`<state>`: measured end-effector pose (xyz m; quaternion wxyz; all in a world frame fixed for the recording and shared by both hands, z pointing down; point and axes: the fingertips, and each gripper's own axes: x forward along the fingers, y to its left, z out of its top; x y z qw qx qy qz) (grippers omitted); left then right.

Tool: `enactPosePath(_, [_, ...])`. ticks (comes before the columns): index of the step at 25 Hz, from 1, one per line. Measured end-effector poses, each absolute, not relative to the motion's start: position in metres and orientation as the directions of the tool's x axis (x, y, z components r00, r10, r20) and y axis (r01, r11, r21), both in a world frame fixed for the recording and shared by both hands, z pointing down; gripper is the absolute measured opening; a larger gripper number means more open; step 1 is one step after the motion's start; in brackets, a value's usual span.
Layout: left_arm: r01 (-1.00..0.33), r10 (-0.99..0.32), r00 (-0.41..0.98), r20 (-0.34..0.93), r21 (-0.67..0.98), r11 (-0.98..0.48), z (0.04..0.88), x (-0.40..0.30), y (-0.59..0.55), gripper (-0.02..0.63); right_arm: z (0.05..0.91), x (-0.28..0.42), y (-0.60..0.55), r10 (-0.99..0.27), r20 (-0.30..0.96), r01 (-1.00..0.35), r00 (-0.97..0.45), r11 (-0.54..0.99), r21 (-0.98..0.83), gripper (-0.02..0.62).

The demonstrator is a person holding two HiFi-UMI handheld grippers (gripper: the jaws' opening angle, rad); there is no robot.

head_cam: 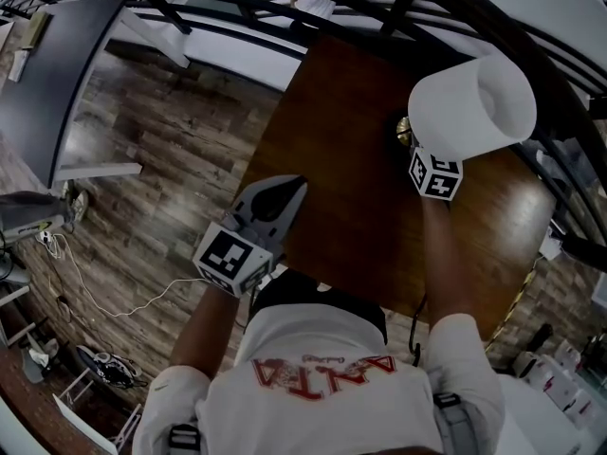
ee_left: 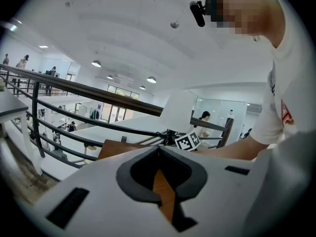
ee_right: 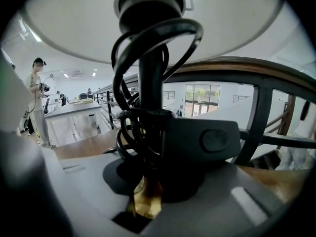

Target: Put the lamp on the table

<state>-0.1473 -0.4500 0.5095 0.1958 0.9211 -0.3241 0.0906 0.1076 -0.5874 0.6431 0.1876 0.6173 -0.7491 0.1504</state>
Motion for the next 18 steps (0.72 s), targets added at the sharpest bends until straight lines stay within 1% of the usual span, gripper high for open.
enactPosePath(6, [-0.634,-0.555,0.771,0.311,0.306,-0.71,0.516,-0.151,-0.449,0.009,0.649,0.111,-0.586,-0.875,0.458,-0.986,-0.156,0.163,-0.024,0.074])
enactPosePath(10, [-0.631,-0.56,0.774,0.294,0.3,-0.715,0.511,-0.152,-0.449,0.009,0.65,0.106,-0.583,-0.874,0.46,-0.985,-0.156,0.173,-0.005,0.075])
enactPosePath(14, [-0.631,-0.554,0.774,0.307,0.303,-0.714,0.515,-0.153,-0.445,0.009,0.652,0.107,-0.583,-0.872,0.466,-0.986,-0.152,0.167,-0.009,0.077])
enactPosePath(18, [-0.631,-0.566,0.775,0.283,0.293,-0.718,0.506,-0.151,-0.445,0.009,0.655,0.11,-0.583,-0.866,0.479,-0.989,-0.143,0.145,-0.032,0.078])
